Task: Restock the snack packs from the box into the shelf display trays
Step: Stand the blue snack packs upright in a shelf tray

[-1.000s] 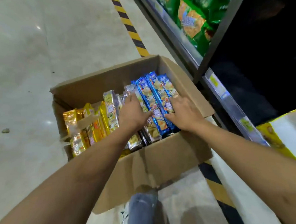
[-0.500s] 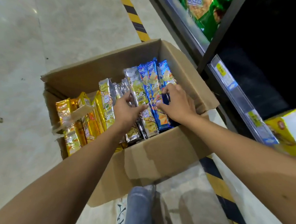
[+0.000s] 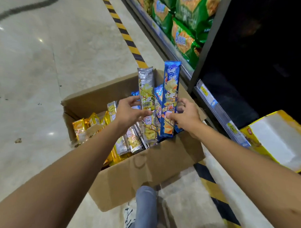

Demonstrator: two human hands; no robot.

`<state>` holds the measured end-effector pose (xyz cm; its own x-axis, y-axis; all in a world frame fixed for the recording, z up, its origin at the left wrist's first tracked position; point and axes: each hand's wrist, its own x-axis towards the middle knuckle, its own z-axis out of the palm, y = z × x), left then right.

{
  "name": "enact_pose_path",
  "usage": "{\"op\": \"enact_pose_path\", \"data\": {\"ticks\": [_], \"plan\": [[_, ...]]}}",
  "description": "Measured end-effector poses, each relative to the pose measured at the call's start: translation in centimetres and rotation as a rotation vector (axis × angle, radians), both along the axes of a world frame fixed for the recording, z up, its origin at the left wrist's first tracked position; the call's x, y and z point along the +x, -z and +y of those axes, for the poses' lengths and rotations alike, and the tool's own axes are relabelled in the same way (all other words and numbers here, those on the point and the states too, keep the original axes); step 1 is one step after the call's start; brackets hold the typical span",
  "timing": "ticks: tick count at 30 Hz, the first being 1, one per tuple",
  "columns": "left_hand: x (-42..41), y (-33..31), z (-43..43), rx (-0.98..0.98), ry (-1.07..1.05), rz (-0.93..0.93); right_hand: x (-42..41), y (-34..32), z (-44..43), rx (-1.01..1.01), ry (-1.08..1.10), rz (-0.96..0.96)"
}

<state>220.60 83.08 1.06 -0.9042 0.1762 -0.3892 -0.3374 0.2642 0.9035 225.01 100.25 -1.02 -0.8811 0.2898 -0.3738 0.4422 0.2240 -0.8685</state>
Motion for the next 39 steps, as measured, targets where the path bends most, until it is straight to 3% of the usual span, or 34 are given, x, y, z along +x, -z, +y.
{"op": "enact_pose_path", "data": {"ticks": [9, 17, 29, 39], "plan": [[6.5, -10.9, 4.8, 0.060, 0.268, 0.150, 11.2, -11.7, 4.1, 0.092, 0.079, 0.116], [16.7, -14.3, 12.2, 0.156, 0.513, 0.184, 25.5, -16.4, 9.6, 0.287, 0.290, 0.111], [30.8, -12.2, 25.8, 0.107, 0.892, 0.172, 45.4, -15.1, 19.2, 0.361, 0.467, -0.058], [29.9, -6.8, 38.1, 0.089, 0.925, 0.185, 49.3, -9.2, 26.6, 0.156, 0.802, -0.050]]}}
